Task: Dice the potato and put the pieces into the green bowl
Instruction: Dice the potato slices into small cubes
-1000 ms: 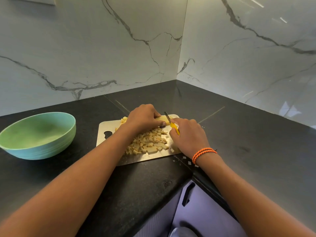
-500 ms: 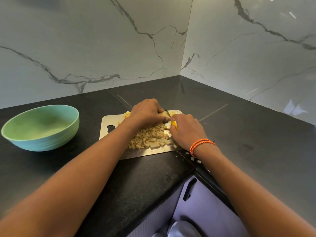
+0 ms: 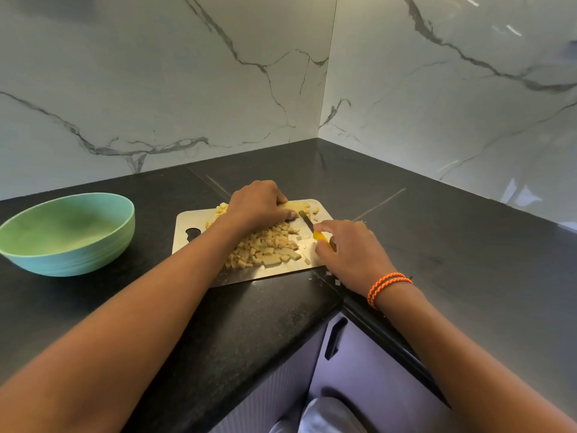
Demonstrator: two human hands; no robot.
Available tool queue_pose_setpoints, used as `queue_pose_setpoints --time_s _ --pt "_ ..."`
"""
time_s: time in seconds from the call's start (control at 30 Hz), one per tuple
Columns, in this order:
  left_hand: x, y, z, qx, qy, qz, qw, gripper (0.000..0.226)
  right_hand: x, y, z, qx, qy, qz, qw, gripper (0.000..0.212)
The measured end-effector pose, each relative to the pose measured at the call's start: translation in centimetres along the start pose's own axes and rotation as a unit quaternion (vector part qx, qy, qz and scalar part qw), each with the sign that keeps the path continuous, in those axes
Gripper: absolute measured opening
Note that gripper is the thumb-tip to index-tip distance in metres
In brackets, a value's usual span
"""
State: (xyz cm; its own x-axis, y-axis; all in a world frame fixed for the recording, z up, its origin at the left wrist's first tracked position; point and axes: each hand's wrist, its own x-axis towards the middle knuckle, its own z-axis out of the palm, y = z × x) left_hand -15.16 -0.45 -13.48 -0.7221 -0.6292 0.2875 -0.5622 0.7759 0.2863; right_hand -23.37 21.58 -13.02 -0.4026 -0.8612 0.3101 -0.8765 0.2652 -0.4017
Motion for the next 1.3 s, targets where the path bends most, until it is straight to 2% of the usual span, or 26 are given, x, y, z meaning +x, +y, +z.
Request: queue_pose_setpoints --time_s 0.17,0.37,0.93,1.13,1.3 --pt "-0.2 -0.1 -0.1 -0.012 -0.004 0.001 1.000 0.049 1.5 -1.0 -0.1 0.012 0.081 -0.004 0.997 0.041" --pt "0.1 -1.0 -0.2 -0.058 -0.013 -0.010 0.998 0.051 2.7 -1.6 1.3 -0.021 0.056 -0.007 0.998 0.043" --pt "0.5 -1.1 0.0 -0.058 -0.019 -0.016 0.998 0.041 3.2 -1.6 2.1 -0.079 0.047 -0.024 0.996 0.037" --pt "0.6 -1.1 0.2 -0.049 -0.012 -0.013 0.999 0.040 4.3 -1.1 1.9 -0.080 -0.008 -0.021 0.997 0.038" --pt "0.6 -0.7 0.4 -0.033 0.000 -0.020 0.999 0.040 4.3 -1.2 1.9 -0.063 -0.018 -0.011 0.998 0.039"
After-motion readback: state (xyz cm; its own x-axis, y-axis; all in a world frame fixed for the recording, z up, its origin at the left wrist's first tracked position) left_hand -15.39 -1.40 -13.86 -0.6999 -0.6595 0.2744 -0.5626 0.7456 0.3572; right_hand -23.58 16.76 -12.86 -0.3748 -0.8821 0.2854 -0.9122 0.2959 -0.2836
